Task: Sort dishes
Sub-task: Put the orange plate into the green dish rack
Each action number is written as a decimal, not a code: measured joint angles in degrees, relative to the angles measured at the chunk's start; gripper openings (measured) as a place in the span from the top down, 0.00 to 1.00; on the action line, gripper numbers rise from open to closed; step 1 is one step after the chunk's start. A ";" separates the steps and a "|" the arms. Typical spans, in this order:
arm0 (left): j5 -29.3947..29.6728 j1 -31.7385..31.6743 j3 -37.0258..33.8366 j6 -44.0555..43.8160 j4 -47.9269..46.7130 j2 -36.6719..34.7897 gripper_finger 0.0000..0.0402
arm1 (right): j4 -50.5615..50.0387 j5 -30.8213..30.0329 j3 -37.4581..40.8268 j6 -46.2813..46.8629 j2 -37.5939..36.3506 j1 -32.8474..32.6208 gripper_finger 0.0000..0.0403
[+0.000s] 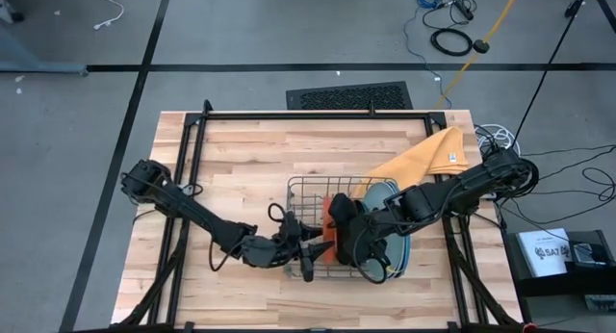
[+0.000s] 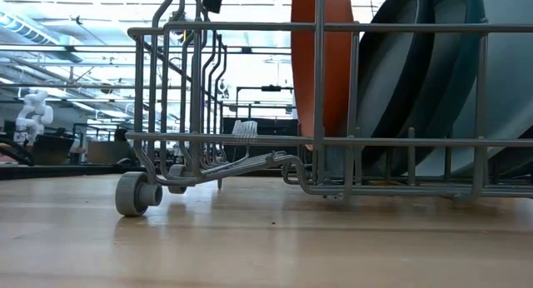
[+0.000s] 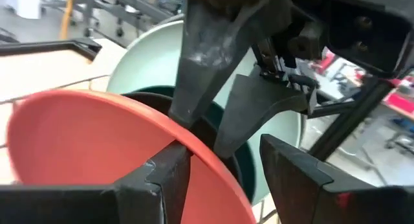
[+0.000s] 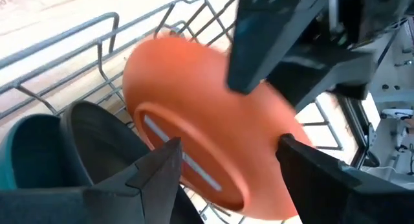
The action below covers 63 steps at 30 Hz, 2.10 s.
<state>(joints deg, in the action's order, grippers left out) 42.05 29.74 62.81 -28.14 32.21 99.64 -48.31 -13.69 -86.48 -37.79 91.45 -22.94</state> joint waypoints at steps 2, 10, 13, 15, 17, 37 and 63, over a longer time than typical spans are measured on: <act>1.83 0.46 0.00 0.02 -0.93 -0.45 0.54 | -0.45 0.05 0.03 0.18 0.05 0.00 0.39; 6.92 2.31 0.50 2.19 -1.48 -2.87 0.55 | -1.73 0.69 0.33 0.88 0.27 0.00 0.39; 7.36 2.33 0.37 1.87 -2.19 -2.87 0.55 | -1.31 0.61 0.25 1.26 0.27 0.00 0.39; 7.50 2.36 0.38 1.40 -2.48 -2.95 0.55 | -1.17 0.30 0.23 1.30 0.27 0.00 0.39; 7.12 2.22 0.39 -1.08 -4.41 -2.69 0.55 | -1.14 0.16 0.20 1.30 0.27 0.00 0.39; 4.59 0.28 0.37 -6.28 -0.17 1.37 0.99 | -2.38 -4.65 0.07 2.85 -0.53 -2.26 0.39; 5.23 1.94 0.40 0.06 51.04 21.14 1.00 | -4.46 -14.50 -0.08 15.11 -10.64 -16.69 0.39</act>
<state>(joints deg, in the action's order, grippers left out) 47.27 31.69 63.21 -28.08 83.25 120.78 -52.77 -28.18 -86.56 -22.68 80.82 -39.63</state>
